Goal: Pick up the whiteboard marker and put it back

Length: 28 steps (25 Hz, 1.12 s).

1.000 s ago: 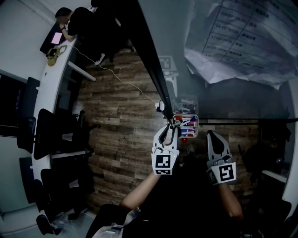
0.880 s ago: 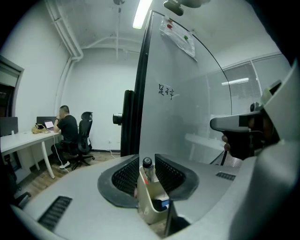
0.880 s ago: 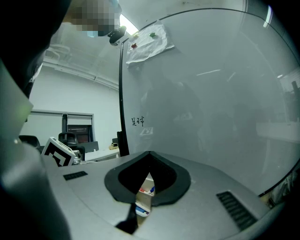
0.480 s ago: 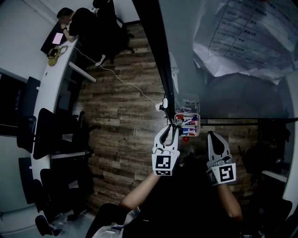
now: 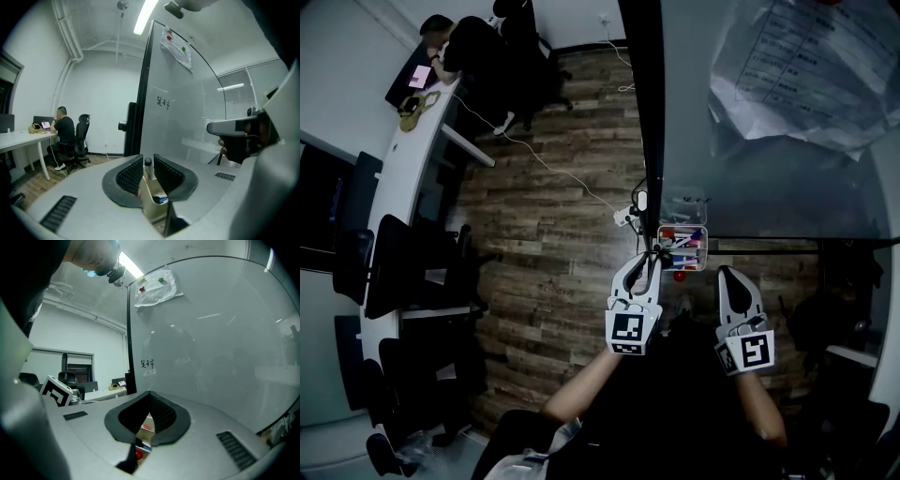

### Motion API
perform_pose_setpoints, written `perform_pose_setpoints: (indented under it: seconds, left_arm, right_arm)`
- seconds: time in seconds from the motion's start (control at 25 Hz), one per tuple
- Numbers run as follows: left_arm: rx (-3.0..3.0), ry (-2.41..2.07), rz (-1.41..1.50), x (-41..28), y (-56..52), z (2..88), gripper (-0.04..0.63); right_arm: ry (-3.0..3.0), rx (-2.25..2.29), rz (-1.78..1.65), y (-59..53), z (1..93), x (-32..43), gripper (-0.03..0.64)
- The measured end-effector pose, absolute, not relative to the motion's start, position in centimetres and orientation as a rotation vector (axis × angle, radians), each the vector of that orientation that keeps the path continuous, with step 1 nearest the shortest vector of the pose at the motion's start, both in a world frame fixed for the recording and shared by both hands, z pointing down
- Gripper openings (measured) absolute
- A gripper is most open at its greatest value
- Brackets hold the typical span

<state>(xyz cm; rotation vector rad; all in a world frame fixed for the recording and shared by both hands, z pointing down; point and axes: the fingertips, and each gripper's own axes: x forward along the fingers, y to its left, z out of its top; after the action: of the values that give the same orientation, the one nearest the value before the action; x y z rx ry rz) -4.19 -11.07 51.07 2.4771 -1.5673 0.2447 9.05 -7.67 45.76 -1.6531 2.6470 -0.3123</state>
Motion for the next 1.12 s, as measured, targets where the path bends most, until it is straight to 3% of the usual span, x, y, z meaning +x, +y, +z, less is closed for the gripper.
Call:
perform_pose_setpoints:
  seconds: [0.32,1.12]
  left_arm:
    - [2.493,-1.573,0.203,-5.3,-10.0,50.4,0.011]
    - [2.633,-1.454,0.167,-7.2,-6.4,46.1,0.009]
  right_arm:
    - [2.642,-1.673,-0.306,-6.4,45.8,8.1,0.014]
    - [2.607,-1.769,-0.306,-3.7,45.0,3.8,0.014]
